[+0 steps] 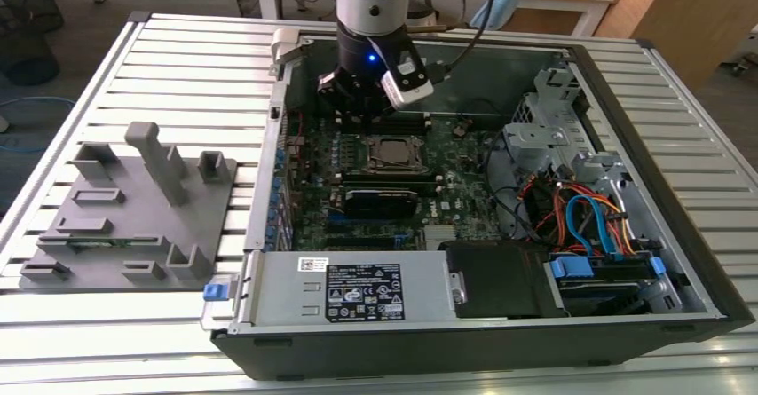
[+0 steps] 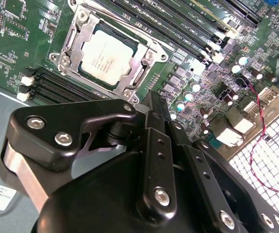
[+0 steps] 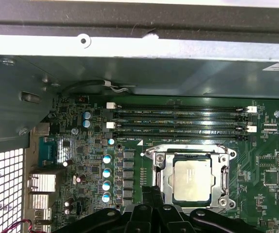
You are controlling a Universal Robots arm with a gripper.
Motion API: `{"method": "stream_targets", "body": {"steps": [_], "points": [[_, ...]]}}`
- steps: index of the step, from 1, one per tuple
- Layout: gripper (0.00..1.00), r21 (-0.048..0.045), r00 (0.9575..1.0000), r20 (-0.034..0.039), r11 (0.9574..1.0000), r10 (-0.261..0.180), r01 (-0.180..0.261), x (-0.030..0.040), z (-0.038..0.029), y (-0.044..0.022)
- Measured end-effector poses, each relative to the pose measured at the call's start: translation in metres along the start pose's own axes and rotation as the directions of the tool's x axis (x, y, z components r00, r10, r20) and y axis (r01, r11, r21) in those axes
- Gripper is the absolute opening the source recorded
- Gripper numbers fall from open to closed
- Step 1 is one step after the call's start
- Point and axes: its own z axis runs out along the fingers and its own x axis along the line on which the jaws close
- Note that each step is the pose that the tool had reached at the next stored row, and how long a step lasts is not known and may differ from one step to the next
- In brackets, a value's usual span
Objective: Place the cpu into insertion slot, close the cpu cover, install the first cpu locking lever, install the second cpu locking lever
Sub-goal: 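Install the first cpu locking lever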
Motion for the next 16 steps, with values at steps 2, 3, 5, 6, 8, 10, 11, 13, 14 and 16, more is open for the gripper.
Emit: {"method": "stream_targets", "body": {"steps": [2,3,5,6,8,10,11,13,14,16], "points": [[0.1,0.0,1.0,0.0,1.0,0.0,0.0,0.0,0.0,0.0],[0.1,0.0,1.0,0.0001,1.0,0.0,0.0,0.0006,0.0,0.0],[0.1,-0.0001,1.0,0.0,1.0,0.0,0.0,0.0032,-0.0001,0.0],[0.1,-0.0002,1.0,0.0001,1.0,0.0,0.0,0.0039,-0.0001,0.0],[0.1,-0.0004,1.0,-0.0001,1.0,0.0,0.0,0.0051,-0.0003,0.0],[0.1,-0.0007,1.0,0.0,1.0,0.0,0.0,0.0062,-0.0018,0.0001],[0.1,-0.0006,1.0,0.0,1.0,0.0,0.0,0.0069,-0.0034,0.0001],[0.1,-0.0006,1.0,0.0,1.0,0.0,0.0,0.0083,-0.0057,0.0004],[0.1,-0.0008,1.0,0.0001,1.0,0.0,0.0,0.0091,-0.0059,0.0007],[0.1,-0.001,1.0,0.0001,1.0,0.0,0.0,0.0105,-0.0059,0.0014]]}}
